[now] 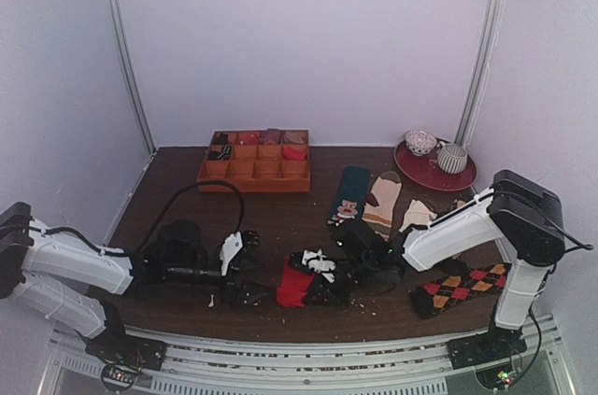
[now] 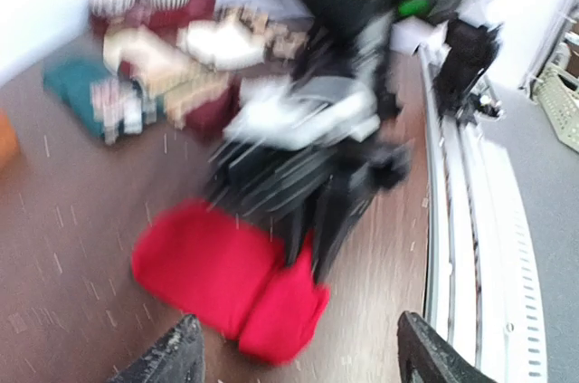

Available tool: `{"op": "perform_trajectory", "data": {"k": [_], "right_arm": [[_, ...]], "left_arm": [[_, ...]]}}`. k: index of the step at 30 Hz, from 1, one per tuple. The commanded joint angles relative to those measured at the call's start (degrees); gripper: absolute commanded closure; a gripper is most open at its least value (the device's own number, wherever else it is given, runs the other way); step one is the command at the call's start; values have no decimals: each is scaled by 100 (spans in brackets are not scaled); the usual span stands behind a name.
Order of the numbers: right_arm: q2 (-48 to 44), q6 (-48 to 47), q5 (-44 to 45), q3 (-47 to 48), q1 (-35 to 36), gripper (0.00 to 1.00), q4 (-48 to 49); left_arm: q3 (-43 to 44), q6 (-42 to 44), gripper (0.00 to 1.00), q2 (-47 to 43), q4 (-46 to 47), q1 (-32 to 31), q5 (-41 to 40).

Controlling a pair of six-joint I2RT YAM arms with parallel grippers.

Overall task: Roll the socks
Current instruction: Roll the sock at the center of the board.

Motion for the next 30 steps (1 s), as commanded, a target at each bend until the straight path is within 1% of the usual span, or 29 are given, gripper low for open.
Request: {"op": "perform_trajectory", "data": {"k": [1, 3, 6, 8, 11, 19, 24, 27, 30], "right_arm": [[903, 876, -1300, 586, -409, 89, -1876], [1173, 1136, -1648, 726, -554, 88, -2059], [1405, 1580, -2078, 725, -759, 88, -1913], [1511, 1671, -2075, 733, -835, 88, -1978], [1577, 1656, -2082, 719, -859, 89, -2064], [1622, 1675, -2156, 681, -875, 89, -2077], [1645, 1631, -2188, 672, -900, 89, -2118], [1660, 1631, -2218, 672, -927, 89, -2113], [1690, 1697, -2288, 658, -966, 89, -2044]], "left_arm": [[-55, 894, 28, 100, 559, -75, -184], [-41, 922, 29, 424, 791, -125, -59], [7, 953, 32, 973, 1219, -210, 67], [61, 1021, 33, 1277, 1334, -276, 7], [94, 1109, 33, 1626, 1513, -307, -91], [399, 1286, 33, 2317, 1659, -329, -56], [440, 1260, 33, 2573, 1838, -343, -135], [488, 1260, 39, 2757, 1759, -350, -91], [483, 1227, 48, 2801, 1724, -383, -52]]}}
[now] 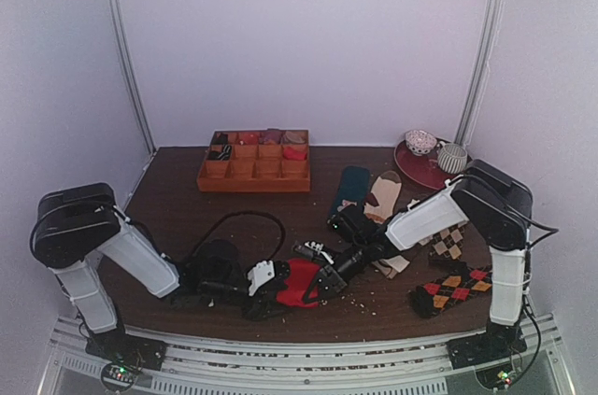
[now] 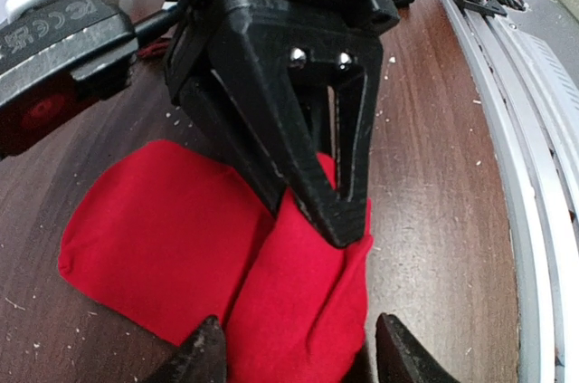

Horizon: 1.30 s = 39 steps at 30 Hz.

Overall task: Roll the socks
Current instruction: Roll the sock at the center of the board.

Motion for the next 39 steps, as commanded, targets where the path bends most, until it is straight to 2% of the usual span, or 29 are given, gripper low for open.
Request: {"op": "perform_trajectory", "data": {"k": [1, 8, 11, 12, 18, 23, 25, 27, 32, 39], "right_arm": [[501, 67, 640, -343, -39, 89, -1025], [603, 125, 680, -257, -51, 87, -988], [554, 168, 784, -271, -52, 81, -994], [479, 186, 805, -285, -56, 77, -967], [-875, 107, 1432, -799, -61, 63, -66], [-2275, -203, 2302, -1726, -48, 60, 1331], [-2844, -440, 2576, -2196, -20, 52, 2031], [-3239, -910, 2821, -2636, 126, 48, 2644], [-3491, -2093, 3520, -2806, 729, 45, 2378], [-3206, -2753, 4607, -2695, 1362, 41, 2223]], "left_arm": [[94, 58, 51, 131, 210, -82, 16], [253, -13, 79, 332, 115, -89, 211], [334, -119, 98, 393, -62, -91, 342], [397, -189, 100, 417, -237, -89, 350], [819, -972, 100, 692, -1517, 10, 611], [824, -1753, 100, 834, -2053, 157, 1052], [834, -2021, 100, 933, -2305, 270, 1286], [836, -2262, 100, 1034, -2445, 372, 1532], [930, -2443, 100, 1336, -2812, 538, 1860], [1055, -2434, 100, 1557, -2953, 561, 2002]]}}
